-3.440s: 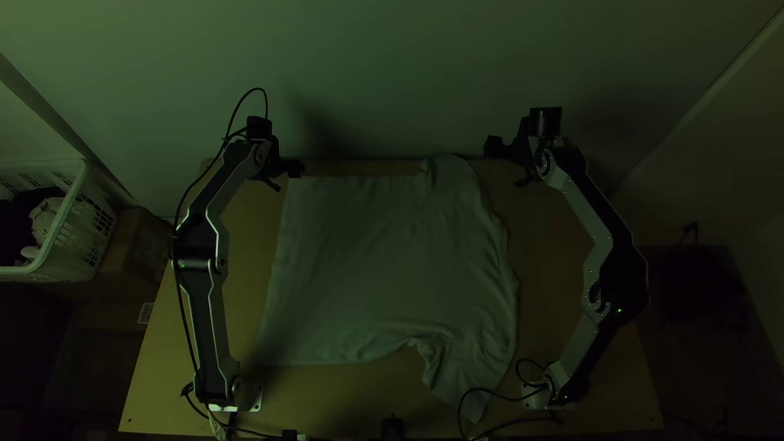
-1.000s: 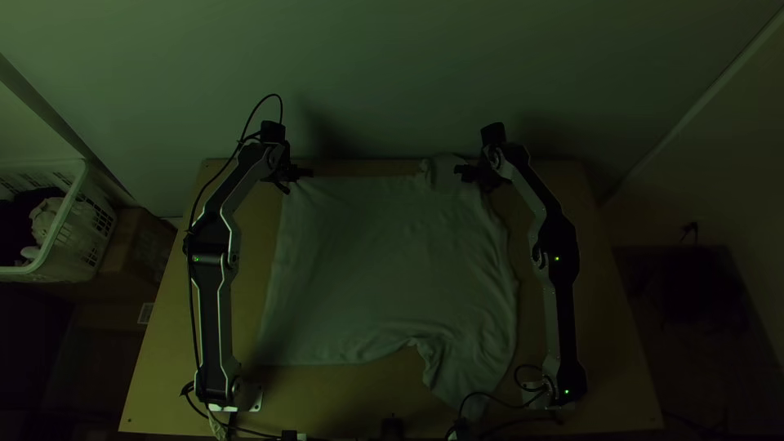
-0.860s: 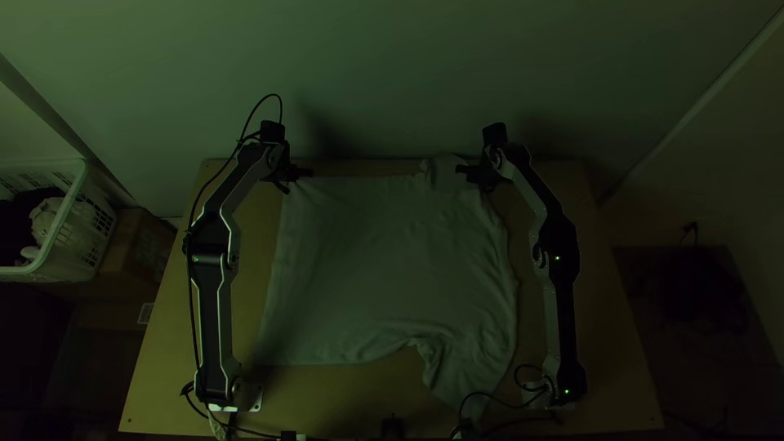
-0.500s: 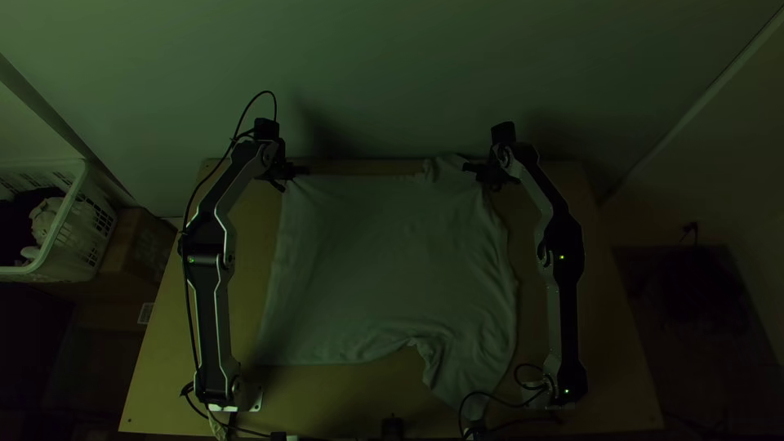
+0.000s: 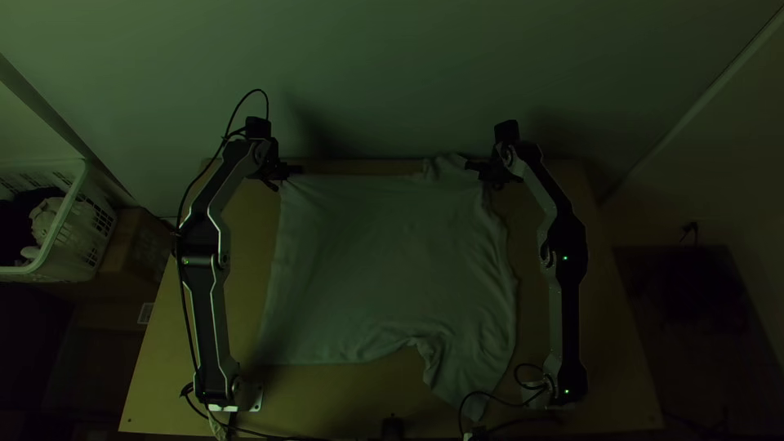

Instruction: Fold the t-shirt

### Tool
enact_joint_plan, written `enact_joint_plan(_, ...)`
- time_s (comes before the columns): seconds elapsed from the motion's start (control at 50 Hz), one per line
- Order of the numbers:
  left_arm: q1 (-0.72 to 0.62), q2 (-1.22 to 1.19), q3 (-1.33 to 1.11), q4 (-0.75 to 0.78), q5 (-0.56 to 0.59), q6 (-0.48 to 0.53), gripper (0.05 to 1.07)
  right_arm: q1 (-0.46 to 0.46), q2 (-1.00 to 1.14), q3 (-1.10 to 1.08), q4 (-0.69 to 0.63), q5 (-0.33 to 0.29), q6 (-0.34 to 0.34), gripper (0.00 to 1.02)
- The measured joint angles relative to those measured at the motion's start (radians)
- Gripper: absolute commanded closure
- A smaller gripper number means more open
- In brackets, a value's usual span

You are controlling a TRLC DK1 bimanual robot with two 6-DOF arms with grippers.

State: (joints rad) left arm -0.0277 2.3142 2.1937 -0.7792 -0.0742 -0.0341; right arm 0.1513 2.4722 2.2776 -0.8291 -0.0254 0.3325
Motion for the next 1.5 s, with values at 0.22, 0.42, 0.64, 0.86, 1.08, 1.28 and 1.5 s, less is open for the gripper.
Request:
enact_joint_plan(0.22,0.001,-0.068,-0.049,-0.004,0.011,-0.003,1.05,0.010,-0.069,-0.030,-0.023,0.004,0.000,1.00)
enact_joint_plan(0.42,0.016,-0.152,-0.199,0.034,0.041,-0.004,1.05,0.012,-0.126,-0.095,-0.038,0.008,-0.003,1.00)
enact_joint_plan(0.64,0.026,-0.237,-0.344,0.081,0.049,-0.003,1.05,0.012,-0.179,-0.172,-0.041,0.008,-0.004,1.00)
enact_joint_plan(0.86,0.026,-0.307,-0.434,0.105,0.053,-0.003,1.05,0.019,-0.261,-0.280,-0.041,0.008,-0.016,1.00)
enact_joint_plan(1.08,0.026,-0.389,-0.541,0.135,0.053,-0.003,1.05,0.033,-0.383,-0.446,-0.039,0.010,-0.027,1.00)
enact_joint_plan(1.28,0.026,-0.486,-0.675,0.169,0.056,-0.003,1.05,0.045,-0.513,-0.633,0.013,0.010,-0.027,1.00)
enact_joint_plan(1.5,0.026,-0.597,-0.861,0.222,0.057,-0.003,1.05,0.063,-0.638,-0.826,0.051,0.010,-0.027,1.00)
